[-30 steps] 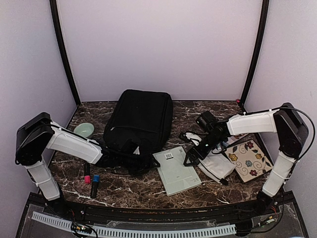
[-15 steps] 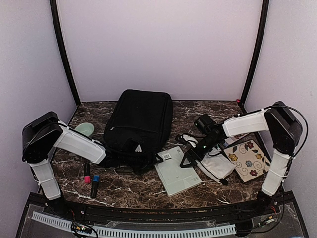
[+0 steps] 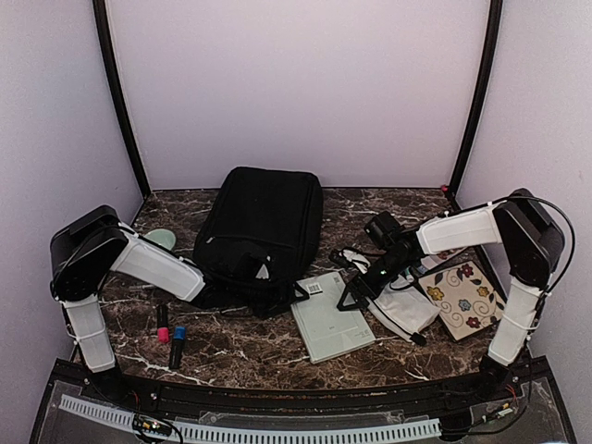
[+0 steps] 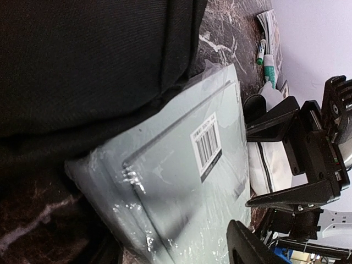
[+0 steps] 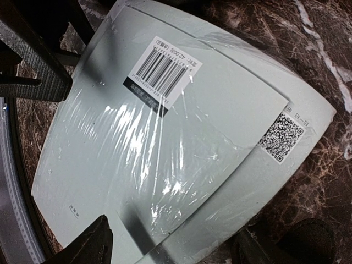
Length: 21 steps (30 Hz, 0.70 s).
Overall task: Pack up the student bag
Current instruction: Grab the book at the center of the board.
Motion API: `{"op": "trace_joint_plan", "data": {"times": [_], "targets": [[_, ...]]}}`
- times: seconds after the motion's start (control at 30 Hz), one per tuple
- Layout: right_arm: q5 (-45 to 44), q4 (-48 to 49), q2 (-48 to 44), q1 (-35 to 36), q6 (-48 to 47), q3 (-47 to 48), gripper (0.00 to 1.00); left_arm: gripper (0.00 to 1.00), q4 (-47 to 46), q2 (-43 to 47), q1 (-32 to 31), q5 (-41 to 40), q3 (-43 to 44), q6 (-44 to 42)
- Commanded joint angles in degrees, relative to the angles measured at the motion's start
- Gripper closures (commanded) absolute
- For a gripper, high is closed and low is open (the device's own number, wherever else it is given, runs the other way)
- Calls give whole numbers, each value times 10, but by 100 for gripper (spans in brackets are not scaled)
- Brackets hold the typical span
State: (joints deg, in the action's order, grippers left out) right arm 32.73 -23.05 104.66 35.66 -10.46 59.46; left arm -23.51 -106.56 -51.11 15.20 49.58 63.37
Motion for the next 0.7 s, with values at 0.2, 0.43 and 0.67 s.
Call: {"op": "trace_joint_plan", "data": {"times": [0.2,0.43,0.67], "targets": [[19,4,-42,18,13,-14,28,38,35,37,-37,-19,70,-91],[14,18,-21,18,11,4,28,41,-48,107,-37,-95,1,-93],[24,41,-1,17,23,1,28,45,-153,107,-39,-90,-17,-83]]}}
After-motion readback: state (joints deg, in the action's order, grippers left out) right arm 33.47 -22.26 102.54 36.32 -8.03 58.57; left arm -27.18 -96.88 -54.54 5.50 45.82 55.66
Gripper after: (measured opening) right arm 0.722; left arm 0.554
